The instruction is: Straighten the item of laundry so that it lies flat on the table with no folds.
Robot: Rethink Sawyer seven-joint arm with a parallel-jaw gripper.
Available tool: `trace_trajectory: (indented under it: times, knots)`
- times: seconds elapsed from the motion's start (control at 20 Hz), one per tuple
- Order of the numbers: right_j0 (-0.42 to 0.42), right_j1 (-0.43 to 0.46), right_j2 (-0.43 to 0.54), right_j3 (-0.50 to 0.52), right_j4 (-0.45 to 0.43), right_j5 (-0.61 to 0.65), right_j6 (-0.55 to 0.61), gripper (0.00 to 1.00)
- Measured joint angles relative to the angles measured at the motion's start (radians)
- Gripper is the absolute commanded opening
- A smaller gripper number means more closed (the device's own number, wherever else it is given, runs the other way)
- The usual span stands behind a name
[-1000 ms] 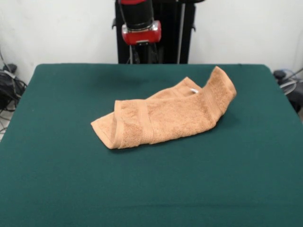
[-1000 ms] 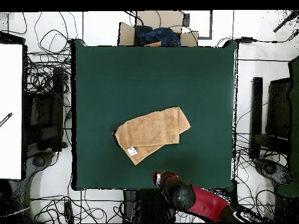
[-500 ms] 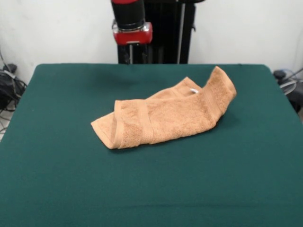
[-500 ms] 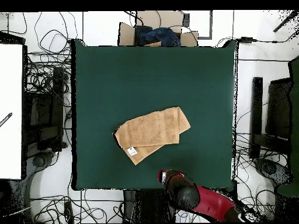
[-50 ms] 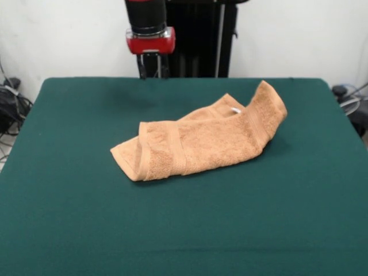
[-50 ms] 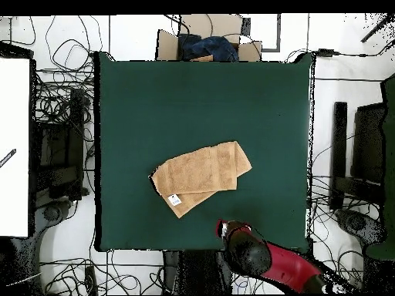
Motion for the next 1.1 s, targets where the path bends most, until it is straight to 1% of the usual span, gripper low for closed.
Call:
trace_trajectory:
  times: [0.4, 0.8, 1.1]
  knots:
    - [0.002, 0.016, 0.000, -0.059, 0.000, 0.049, 0.000, 1.00]
    - [0.007, 0.072, 0.000, -0.110, 0.000, 0.053, 0.000, 1.00]
    - [0.020, 0.091, 0.002, -0.129, 0.000, 0.060, 0.000, 1.00]
